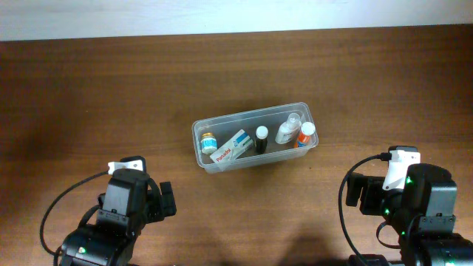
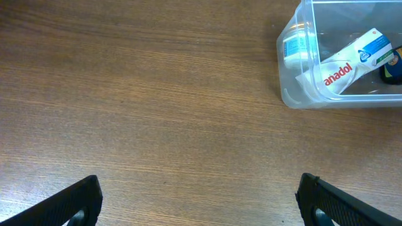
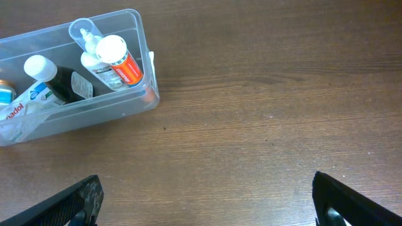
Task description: Pack container
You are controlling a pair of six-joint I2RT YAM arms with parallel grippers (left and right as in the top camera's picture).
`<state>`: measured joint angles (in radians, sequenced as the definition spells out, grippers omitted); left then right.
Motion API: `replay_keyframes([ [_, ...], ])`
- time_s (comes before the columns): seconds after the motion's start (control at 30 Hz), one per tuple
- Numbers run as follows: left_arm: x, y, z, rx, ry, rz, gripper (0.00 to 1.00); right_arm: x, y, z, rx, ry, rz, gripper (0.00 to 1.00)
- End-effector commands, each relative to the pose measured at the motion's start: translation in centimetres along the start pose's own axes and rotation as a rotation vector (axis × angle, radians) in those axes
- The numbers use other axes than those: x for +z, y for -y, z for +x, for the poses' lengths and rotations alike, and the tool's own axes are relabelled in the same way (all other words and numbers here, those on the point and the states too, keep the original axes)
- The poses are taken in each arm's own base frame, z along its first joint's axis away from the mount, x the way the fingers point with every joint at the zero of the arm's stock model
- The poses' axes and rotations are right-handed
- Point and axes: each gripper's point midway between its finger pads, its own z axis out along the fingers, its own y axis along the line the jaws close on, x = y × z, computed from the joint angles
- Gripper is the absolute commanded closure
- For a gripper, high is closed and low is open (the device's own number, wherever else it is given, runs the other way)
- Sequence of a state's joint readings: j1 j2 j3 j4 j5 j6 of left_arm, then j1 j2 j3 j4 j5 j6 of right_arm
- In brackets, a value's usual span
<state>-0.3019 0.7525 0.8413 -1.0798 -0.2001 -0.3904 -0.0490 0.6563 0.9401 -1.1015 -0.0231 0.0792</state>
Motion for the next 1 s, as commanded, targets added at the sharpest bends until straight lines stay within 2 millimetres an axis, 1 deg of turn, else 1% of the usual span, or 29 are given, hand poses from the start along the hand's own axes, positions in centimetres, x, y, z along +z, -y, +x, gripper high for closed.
replay_keyframes([
  [0.0, 0.0, -0.3, 0.1, -0.014, 0.004, -0.016, 0.01, 0.0, 0.4, 0.1, 0.013, 0.006, 0.022, 0.02],
  [0.17, 0.0, -0.3, 0.1, -0.014, 0.004, -0.016, 0.01, -0.9, 0.3, 0.9, 0.002, 0.037, 0.009, 0.02],
  [0.23, 0.0, -0.3, 0.1, -0.014, 0.004, -0.016, 0.01, -0.8, -0.1, 1.8, 0.001, 0.053, -0.018, 0.02],
  [0.33, 0.0, -0.3, 0.1, -0.014, 0.004, -0.016, 0.01, -0.1, -0.4, 2.8, -0.002, 0.113, -0.043, 0.02],
  [0.4, 0.0, -0.3, 0.1, -0.014, 0.004, -0.016, 0.01, 0.7, -0.5, 3.4, -0.006, 0.173, -0.061, 0.02],
  [0.5, 0.0, -0.3, 0.1, -0.014, 0.004, -0.016, 0.01, 1.9, -0.9, 3.8, -0.014, 0.257, -0.091, 0.02],
  [0.57, 0.0, -0.3, 0.1, -0.014, 0.004, -0.016, 0.01, 3.1, -1.1, 3.2, -0.022, 0.369, -0.111, 0.02],
  [0.67, 0.0, -0.3, 0.1, -0.014, 0.004, -0.016, 0.01, 4.1, -1.3, 1.9, -0.033, 0.505, -0.127, 0.02],
  [0.7, 0.0, -0.3, 0.1, -0.014, 0.004, -0.016, 0.01, 4.3, -1.3, 1.1, -0.038, 0.574, -0.131, 0.02],
  [0.87, 0.0, -0.3, 0.1, -0.014, 0.004, -0.016, 0.01, 4.1, -1.5, -1.7, -0.074, 0.831, -0.139, 0.02],
  [0.93, 0.0, -0.3, 0.1, -0.014, 0.004, -0.016, 0.01, 4.2, -1.5, -2.1, -0.076, 0.893, -0.139, 0.02],
  [0.97, 0.0, -0.3, 0.1, -0.014, 0.004, -0.016, 0.01, 4.5, -1.5, -2.0, -0.078, 0.907, -0.143, 0.02],
])
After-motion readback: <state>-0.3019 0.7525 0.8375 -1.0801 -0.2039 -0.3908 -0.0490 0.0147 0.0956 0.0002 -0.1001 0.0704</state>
